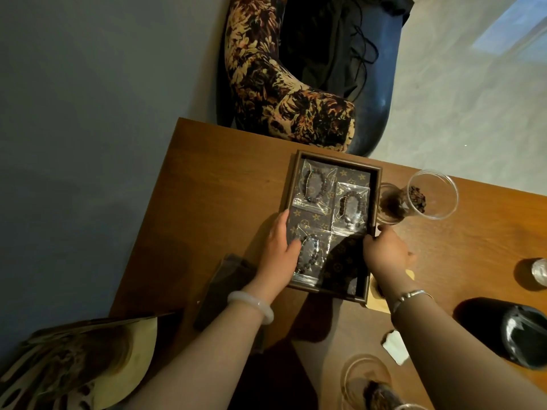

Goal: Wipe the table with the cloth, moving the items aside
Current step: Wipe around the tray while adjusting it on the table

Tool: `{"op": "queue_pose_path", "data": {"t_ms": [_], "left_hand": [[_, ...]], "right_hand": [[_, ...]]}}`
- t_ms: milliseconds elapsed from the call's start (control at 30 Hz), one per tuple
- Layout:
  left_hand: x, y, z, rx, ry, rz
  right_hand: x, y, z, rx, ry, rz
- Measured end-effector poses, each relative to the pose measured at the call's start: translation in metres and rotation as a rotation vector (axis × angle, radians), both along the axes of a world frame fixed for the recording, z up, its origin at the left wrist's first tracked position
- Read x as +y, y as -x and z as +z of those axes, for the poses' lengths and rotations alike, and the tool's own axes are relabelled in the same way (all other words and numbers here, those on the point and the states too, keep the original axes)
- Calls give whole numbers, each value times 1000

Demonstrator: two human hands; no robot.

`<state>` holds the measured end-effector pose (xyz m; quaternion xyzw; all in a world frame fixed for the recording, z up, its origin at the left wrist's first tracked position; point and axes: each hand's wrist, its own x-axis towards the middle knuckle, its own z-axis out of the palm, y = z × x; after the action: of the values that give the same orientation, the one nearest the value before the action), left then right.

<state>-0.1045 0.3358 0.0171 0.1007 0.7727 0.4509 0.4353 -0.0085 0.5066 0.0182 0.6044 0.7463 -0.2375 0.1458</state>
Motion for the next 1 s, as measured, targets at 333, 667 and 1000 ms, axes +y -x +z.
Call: {"op": "queue_pose_path", "data": {"t_ms": [333, 667, 1000], "left_hand": [[13, 11, 13, -358, -137, 436], [-3, 70, 22, -167, -186, 583], [-55, 155, 7, 28, 22, 805]], "right_hand": [[-9, 11, 5, 223, 120, -243], [-36, 67, 23, 566, 333, -336], [-88, 159, 21, 581, 751, -380]]}}
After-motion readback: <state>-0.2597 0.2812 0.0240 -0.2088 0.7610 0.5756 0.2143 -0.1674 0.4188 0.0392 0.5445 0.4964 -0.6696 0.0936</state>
